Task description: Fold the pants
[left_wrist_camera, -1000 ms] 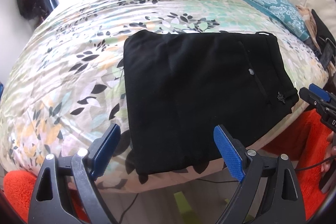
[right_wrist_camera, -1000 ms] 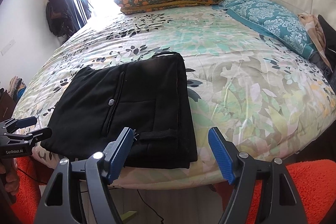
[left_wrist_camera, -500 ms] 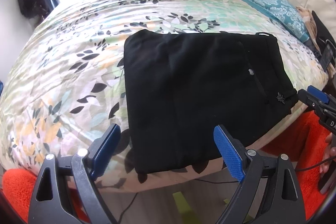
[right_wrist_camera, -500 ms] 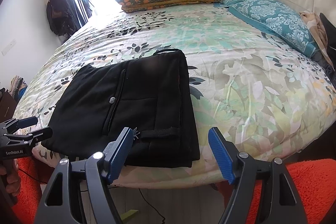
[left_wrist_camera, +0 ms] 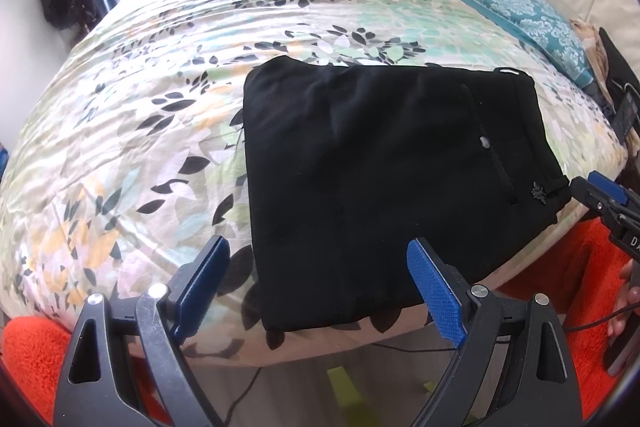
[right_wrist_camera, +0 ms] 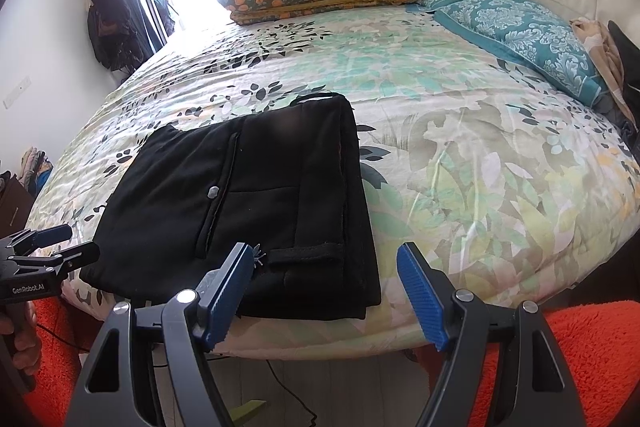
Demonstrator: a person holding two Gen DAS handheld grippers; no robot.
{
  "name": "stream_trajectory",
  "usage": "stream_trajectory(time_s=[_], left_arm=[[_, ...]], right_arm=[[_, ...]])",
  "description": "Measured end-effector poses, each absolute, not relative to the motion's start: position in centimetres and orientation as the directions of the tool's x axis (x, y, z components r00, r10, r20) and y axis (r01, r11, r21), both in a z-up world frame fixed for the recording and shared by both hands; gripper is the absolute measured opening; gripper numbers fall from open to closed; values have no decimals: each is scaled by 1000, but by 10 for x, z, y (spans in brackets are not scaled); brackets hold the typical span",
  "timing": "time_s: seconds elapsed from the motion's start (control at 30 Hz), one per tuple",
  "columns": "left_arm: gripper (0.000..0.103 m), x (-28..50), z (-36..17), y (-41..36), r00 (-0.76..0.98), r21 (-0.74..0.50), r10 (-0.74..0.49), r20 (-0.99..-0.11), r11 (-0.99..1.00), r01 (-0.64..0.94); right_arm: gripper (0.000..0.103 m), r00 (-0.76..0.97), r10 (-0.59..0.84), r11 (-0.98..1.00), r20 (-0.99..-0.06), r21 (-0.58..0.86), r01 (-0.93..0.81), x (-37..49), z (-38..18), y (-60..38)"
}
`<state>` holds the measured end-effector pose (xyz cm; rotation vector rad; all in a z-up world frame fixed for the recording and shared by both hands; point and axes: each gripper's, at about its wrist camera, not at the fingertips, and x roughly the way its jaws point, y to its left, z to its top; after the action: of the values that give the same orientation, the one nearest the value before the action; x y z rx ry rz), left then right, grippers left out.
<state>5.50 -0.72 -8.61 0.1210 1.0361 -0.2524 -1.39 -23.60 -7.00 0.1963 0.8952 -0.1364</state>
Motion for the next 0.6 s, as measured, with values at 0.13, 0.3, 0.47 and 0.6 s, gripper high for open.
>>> stream_trajectory(time_s=[0.13,0.3,0.47,0.6], left_arm=[[92,56,-86,-7,483,-20,-148,-863,966,259],[92,56,-87,-5,482,-19,-146,-864,966,257],[92,57,-88,-3,482,-20,-142,-865,968,249],[92,58,-88,-3,481,-20,-139,-866,969,245]], right_arm=[[75,618,-34,973,-785,115,199,-14,-70,-237],[75,616,-32,972,-787,118,201,-14,-71,-237],[75,615,-30,972,-788,120,201,-14,-71,-237],[75,613,-28,972,-789,122,201,-13,-72,-238]])
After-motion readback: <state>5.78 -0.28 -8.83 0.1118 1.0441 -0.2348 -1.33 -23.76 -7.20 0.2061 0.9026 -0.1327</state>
